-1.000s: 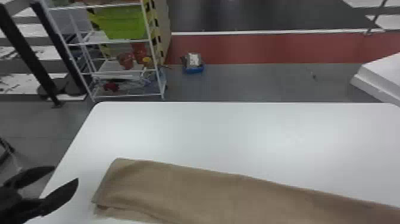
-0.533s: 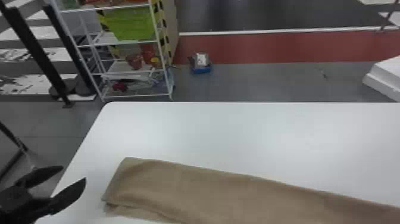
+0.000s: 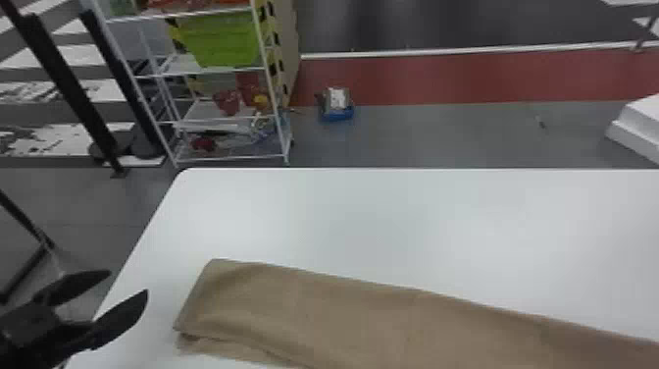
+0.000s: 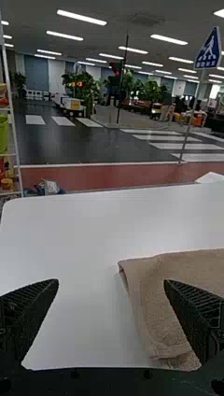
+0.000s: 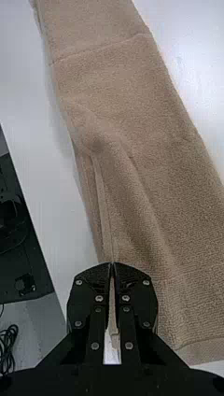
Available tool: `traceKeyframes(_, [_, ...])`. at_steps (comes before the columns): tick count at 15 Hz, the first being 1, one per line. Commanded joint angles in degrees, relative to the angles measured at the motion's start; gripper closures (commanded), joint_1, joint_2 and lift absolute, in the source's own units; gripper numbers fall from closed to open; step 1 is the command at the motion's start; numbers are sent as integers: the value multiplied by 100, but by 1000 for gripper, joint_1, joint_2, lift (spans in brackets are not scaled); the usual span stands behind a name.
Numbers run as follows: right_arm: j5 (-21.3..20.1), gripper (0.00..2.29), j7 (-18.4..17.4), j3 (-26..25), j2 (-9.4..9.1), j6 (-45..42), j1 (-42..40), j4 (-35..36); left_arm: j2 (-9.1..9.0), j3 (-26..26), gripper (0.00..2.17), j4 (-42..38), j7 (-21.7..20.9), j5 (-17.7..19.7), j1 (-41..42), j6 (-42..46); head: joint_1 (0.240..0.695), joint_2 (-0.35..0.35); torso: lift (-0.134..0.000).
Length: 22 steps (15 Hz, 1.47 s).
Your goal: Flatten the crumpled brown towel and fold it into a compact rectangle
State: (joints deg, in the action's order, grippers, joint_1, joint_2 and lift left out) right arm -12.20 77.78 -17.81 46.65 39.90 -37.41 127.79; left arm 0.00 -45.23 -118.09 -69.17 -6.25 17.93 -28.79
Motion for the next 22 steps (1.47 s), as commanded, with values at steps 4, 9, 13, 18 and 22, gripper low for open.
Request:
traceKeyframes(4, [-291,1055,54,-267,230,-302,-548,159,-15,32,46,-12,17,1,-9,0,695,120,-124])
traceKeyframes(9, [-344,1035,54,-179,186,-425,-460,27,-15,41,46,-12,8,1,-9,0,695,84,-124])
traceKeyframes(13, [842,299,54,-592,-33,-337,-152,-88,-15,-12,46,-39,0,10,-9,-17,695,92,-124])
traceKeyframes(18, [1976,299,54,-970,-745,313,692,-589,-15,120,46,5,61,19,-9,-35,695,136,-124])
traceKeyframes(22, [2609,299,-545,-926,-1097,594,1773,-2021,-15,375,76,49,88,256,0,-105,695,82,-124])
